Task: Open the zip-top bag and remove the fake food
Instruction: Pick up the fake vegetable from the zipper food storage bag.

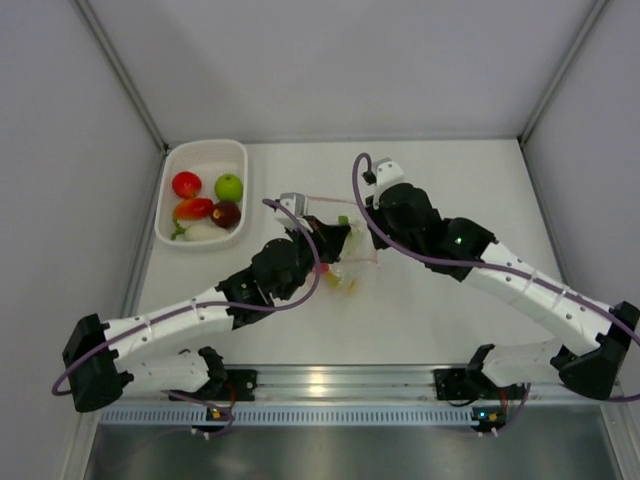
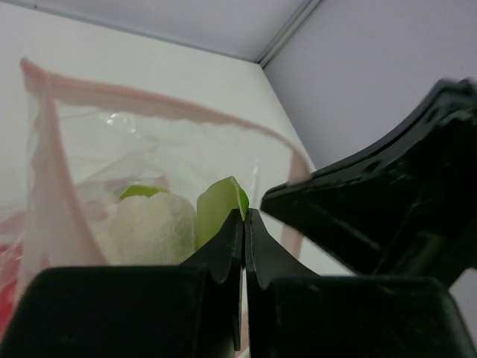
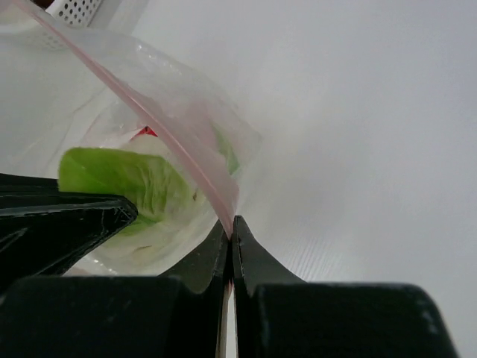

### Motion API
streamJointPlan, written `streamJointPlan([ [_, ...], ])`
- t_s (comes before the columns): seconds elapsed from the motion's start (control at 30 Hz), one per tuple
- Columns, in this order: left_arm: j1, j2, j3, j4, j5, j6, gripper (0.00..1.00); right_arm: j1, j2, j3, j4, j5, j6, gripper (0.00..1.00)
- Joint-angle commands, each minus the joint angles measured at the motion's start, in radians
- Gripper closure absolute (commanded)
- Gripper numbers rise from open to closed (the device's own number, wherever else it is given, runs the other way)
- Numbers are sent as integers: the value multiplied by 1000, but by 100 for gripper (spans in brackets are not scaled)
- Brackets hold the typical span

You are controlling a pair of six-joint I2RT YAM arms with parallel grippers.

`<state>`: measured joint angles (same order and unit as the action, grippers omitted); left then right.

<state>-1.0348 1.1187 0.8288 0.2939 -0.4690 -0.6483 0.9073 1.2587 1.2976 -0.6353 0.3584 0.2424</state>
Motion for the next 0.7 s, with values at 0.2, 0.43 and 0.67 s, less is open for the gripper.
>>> streamJointPlan([
  [0.2, 22, -36, 4, 82, 61, 31, 100, -24, 7, 68, 36, -27, -11, 100],
  [0.43, 24, 15, 150, 61, 118, 105, 100, 13, 40, 101, 29, -26, 3, 100],
  [0.67, 24, 75, 247, -12, 118, 134, 100, 53, 25, 105, 45, -10, 21, 100],
])
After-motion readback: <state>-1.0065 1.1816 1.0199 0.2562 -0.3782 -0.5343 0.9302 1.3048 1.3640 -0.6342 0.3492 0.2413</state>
